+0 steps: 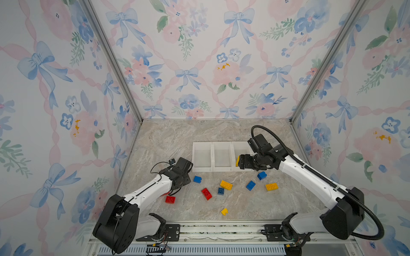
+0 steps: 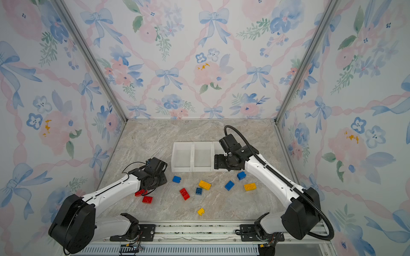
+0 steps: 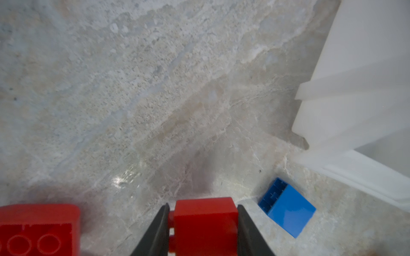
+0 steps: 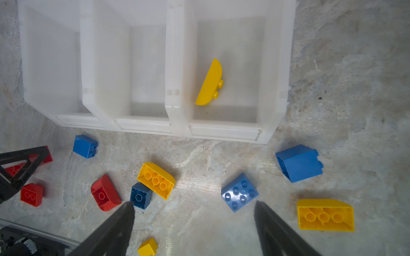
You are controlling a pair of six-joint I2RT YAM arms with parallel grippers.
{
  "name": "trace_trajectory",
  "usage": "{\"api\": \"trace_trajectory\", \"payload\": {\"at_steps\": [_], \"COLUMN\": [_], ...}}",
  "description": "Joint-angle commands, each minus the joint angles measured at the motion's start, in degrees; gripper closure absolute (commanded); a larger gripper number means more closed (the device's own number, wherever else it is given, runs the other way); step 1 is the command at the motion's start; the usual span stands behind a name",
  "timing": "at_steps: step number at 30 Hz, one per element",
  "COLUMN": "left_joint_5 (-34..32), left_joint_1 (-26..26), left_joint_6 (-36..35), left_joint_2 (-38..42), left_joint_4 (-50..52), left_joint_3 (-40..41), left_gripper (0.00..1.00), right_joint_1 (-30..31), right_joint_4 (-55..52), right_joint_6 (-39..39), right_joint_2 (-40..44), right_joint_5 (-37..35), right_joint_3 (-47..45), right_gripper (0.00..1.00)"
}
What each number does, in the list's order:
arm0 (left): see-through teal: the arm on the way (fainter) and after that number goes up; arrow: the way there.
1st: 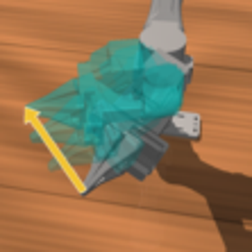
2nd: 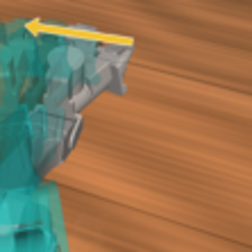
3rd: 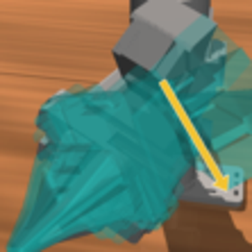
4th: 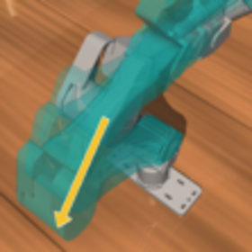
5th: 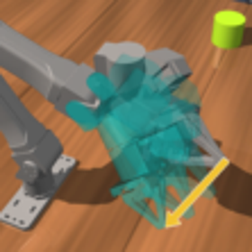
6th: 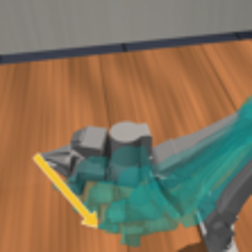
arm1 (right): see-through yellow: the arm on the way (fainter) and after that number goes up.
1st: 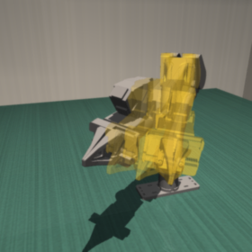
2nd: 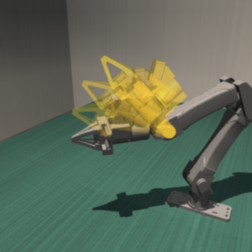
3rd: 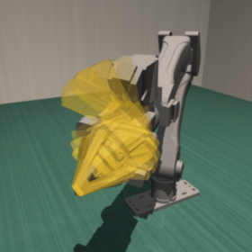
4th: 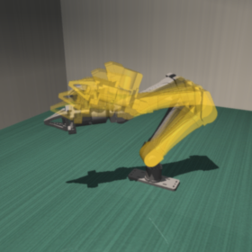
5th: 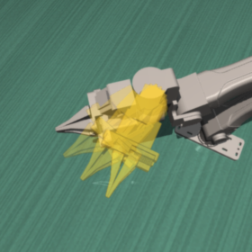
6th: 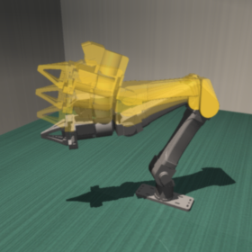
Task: Sort the legos into containers by color
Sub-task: Pick up the lego from the middle-left of the table.
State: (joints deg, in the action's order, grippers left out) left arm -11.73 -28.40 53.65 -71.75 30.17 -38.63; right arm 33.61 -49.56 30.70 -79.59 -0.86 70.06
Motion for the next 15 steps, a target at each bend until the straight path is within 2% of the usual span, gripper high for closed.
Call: {"api": "trace_trajectory", "payload": {"at_steps": [1,8,15], "left_joint_5": [-2.31,-4.92,-8.10], "left_joint_1": [-1.88,-6.29,-10.83], "left_joint_6": [-0.22,-0.80,-5.96], "left_joint_2": [2.41,1.03,-10.21], "left_joint_4": [3.43,4.74,4.53], "left_joint_3": [-4.31,-13.27,-26.23], "left_gripper": [0.84,0.84,0.84], "right_joint_1": [0.80,1.02,1.00], "right_joint_4": [-1.79,-1.76,-1.68], "right_joint_6": [0.94,1.72,2.54], "right_joint_2": [1.50,2.66,4.08], "right_joint_5": [-0.81,-0.65,-1.14], "right_joint_3": [-1.24,-2.57,-4.04], "right_gripper": [0.12,0.12,0.12]}}
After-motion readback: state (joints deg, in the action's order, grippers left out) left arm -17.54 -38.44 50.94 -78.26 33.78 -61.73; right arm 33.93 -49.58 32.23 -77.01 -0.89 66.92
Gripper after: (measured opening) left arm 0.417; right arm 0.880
